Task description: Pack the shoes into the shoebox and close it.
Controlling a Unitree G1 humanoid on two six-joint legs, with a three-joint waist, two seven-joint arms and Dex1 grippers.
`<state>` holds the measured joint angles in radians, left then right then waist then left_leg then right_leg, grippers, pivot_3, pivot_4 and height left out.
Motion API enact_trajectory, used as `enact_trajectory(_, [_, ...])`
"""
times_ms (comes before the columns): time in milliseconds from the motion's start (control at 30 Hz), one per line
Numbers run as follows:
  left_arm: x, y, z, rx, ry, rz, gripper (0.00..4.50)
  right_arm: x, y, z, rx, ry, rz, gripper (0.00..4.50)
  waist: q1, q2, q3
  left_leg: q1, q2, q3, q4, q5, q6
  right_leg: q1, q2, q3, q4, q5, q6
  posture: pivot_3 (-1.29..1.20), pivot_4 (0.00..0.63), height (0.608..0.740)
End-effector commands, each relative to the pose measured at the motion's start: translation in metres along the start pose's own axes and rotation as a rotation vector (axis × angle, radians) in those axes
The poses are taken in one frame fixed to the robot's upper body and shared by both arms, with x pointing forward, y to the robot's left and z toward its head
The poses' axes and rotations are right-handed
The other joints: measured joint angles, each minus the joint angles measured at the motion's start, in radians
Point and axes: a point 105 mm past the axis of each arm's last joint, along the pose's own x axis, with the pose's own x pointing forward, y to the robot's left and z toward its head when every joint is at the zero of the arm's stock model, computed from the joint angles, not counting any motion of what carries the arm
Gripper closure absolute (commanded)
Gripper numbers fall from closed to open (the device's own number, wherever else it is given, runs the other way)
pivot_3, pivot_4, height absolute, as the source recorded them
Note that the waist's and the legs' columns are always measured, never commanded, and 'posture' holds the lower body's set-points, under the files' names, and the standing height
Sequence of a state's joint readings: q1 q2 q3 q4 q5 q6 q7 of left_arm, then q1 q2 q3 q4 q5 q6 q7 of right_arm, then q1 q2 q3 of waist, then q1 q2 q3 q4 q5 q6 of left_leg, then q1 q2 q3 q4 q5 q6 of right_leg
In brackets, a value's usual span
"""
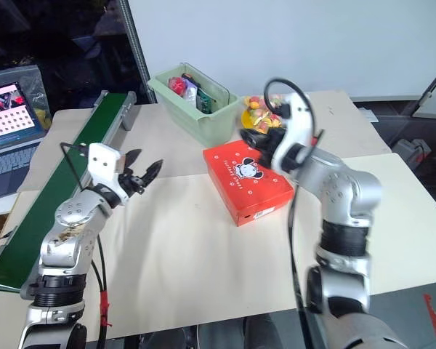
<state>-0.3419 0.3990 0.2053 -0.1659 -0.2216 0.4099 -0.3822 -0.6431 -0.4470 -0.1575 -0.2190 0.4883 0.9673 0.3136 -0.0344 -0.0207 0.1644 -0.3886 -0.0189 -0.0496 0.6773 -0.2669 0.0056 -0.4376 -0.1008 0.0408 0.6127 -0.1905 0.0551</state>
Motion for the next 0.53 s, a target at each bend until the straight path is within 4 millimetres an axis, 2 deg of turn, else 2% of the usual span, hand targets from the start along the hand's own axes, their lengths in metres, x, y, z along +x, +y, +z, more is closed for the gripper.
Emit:
enact_trajectory(33, [-0.009, 0.015, 0.015, 0.001, -0.051, 0.076, 1.32, -0.011, -0.005, -0.002, -0.147, -0.061, -0.075, 4.42, -0.002, 0.000, 0.000, 0.000, 0.000, 0.000, 0.000, 0.000, 0.000, 0.000, 0.000, 0.000, 0.000, 0.000, 0.000, 0.00, 0.150, 0.740])
enact_trajectory(100, [-0.012, 0.019, 0.013, -0.003, -0.045, 0.093, 1.32, -0.019, -0.005, -0.007, -0.157, -0.087, -0.074, 4.42, -0.007, 0.000, 0.000, 0.001, 0.000, 0.001, 0.001, 0.001, -0.001, 0.000, 0.000, 0.001, 0.000, 0.000, 0.000, 0.00, 0.150, 0.740])
enact_trajectory(200, [-0.018, 0.022, 0.009, -0.018, -0.033, 0.102, 1.32, -0.032, -0.004, -0.017, -0.260, -0.091, -0.062, 4.42, -0.008, 0.000, 0.000, 0.003, 0.000, 0.001, 0.000, 0.001, -0.001, 0.000, 0.000, 0.002, 0.000, 0.000, 0.000, 0.00, 0.150, 0.740])
enact_trajectory(267, [-0.021, 0.022, 0.006, -0.021, -0.024, 0.104, 1.32, -0.036, -0.009, -0.022, -0.283, -0.093, -0.097, 4.42, -0.008, 0.000, 0.000, 0.003, 0.000, 0.001, 0.001, 0.001, -0.001, 0.001, 0.000, 0.002, 0.000, 0.000, 0.000, 0.00, 0.150, 0.740])
enact_trajectory(367, [-0.023, 0.023, 0.004, -0.036, -0.026, 0.117, 1.32, -0.038, -0.016, -0.029, -0.295, -0.089, -0.157, 4.42, -0.006, 0.000, 0.000, 0.004, 0.000, 0.001, 0.001, 0.001, -0.001, 0.001, 0.000, 0.002, -0.001, 0.000, 0.000, 0.00, 0.150, 0.740])
enact_trajectory(533, [-0.024, 0.025, 0.000, -0.059, -0.033, 0.153, 1.32, -0.033, -0.015, -0.034, -0.293, -0.092, -0.182, 4.42, -0.005, 0.000, 0.000, 0.004, 0.000, 0.001, 0.001, 0.001, -0.001, 0.001, 0.000, 0.002, 0.000, 0.000, 0.000, 0.00, 0.150, 0.740])
